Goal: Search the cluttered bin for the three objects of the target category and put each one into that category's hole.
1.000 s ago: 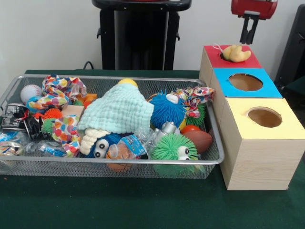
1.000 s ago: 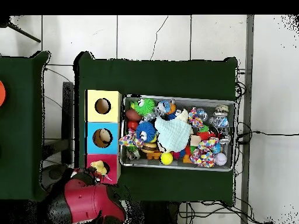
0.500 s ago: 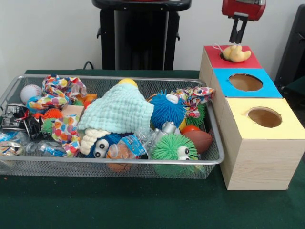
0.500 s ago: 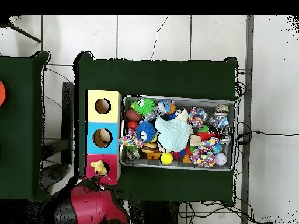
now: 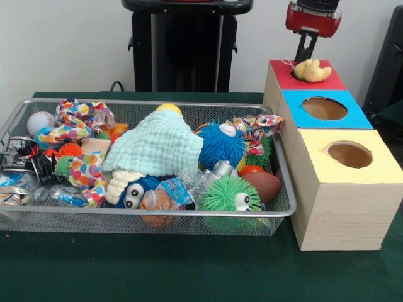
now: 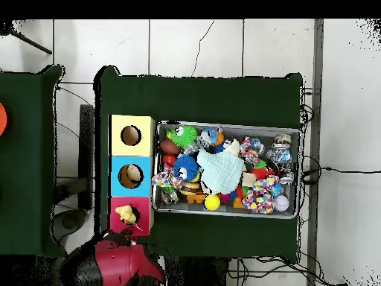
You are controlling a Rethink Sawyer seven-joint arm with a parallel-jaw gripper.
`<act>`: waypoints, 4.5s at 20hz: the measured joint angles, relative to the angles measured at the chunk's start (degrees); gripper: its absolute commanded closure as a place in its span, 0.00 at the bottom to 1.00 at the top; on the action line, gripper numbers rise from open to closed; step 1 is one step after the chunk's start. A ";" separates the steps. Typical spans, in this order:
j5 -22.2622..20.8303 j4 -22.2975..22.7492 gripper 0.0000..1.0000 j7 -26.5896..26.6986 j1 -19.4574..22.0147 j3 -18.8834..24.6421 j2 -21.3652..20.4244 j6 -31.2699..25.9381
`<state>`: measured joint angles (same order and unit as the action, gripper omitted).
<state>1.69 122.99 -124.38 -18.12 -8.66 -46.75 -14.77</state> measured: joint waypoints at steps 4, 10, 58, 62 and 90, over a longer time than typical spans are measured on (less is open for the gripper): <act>0.00 0.02 1.00 0.00 -0.52 -0.27 0.01 0.12; 0.00 0.03 1.00 0.00 -0.54 -0.39 0.02 0.15; -0.07 -7.90 1.00 0.00 2.49 0.58 -2.71 -12.03; -0.07 -7.89 1.00 0.00 2.72 0.58 -3.53 -14.67; -1.57 -0.42 1.00 0.00 7.94 0.55 -11.79 -10.63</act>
<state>0.12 122.57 -124.38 -10.18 -8.12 -58.54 -25.40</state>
